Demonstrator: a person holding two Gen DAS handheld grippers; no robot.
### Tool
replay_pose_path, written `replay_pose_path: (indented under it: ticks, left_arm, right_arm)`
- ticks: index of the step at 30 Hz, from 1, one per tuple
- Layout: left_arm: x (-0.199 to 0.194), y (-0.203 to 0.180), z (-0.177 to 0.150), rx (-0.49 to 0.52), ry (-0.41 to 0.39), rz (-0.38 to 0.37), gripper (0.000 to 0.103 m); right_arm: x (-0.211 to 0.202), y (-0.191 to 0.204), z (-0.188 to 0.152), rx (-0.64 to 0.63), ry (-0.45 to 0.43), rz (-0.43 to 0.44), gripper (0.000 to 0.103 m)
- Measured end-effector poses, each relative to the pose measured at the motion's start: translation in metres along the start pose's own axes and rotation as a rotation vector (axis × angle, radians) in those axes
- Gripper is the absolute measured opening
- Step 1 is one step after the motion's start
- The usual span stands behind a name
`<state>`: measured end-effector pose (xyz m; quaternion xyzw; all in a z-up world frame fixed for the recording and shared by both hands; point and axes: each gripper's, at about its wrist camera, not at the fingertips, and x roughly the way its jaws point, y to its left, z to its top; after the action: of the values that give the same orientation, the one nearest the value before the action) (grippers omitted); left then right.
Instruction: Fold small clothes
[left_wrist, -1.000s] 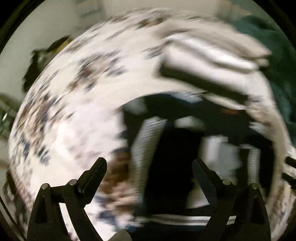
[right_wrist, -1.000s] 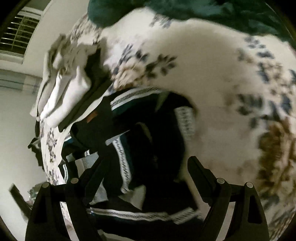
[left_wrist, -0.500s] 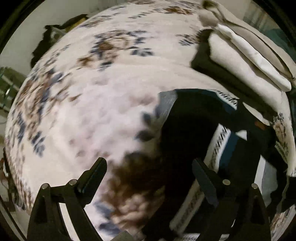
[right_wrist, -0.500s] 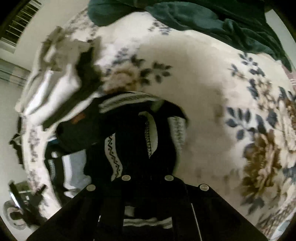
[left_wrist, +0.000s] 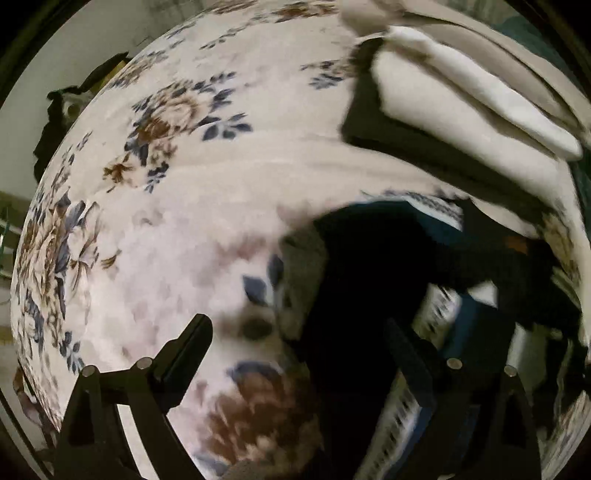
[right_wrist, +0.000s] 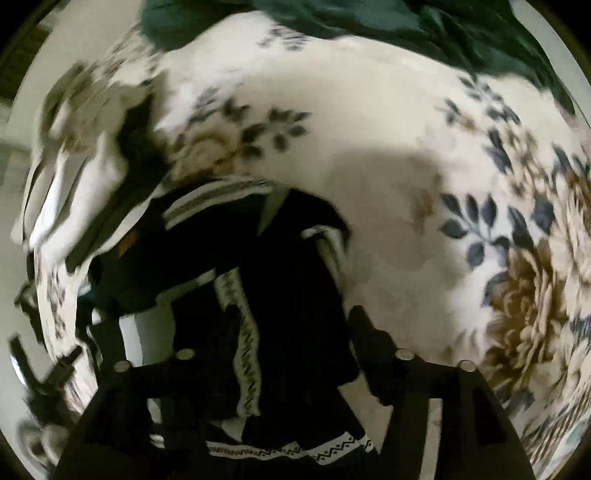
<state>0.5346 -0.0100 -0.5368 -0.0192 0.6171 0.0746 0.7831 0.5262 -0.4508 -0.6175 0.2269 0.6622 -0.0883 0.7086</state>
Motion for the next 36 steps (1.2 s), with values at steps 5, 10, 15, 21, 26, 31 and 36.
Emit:
replay_pose_path:
  ticks: [5,10,15,21,26,31,36]
  left_arm:
    - [0.056,-0.011,-0.019,0.087,0.120,0.074,0.098]
    - [0.013,0.002,-0.013,0.055,0.009,0.020,0.098]
    - [-0.066,-0.021,-0.046,0.084,-0.100,-0.043,0.098]
    - [-0.109,-0.087,-0.131,0.121,-0.056,-0.068,0.098]
    - [-0.099,-0.166,-0.253,0.094,0.162,-0.071,0.098]
    - [-0.087,-0.249,-0.350,0.057,0.308,-0.098,0.098]
    - [-0.056,-0.308,-0.399,0.073,0.399,-0.151,0.098]
  right_arm:
    - [0.051,0.011,-0.015,-0.059,0.136,-0.129,0.066]
    - [0.000,0.018,-0.023,-0.067,0.085,-0.090,0.081]
    - [-0.048,0.007,-0.034,-0.072,0.062,-0.003,0.091]
    - [-0.083,-0.037,-0.033,-0.097,0.126,0.126,0.091]
    - [-0.088,-0.087,-0.006,-0.206,0.190,0.175,0.091]
    - [-0.070,-0.138,0.032,-0.268,0.248,0.197,0.081]
    - [-0.038,-0.163,0.070,-0.222,0.264,0.258,0.051]
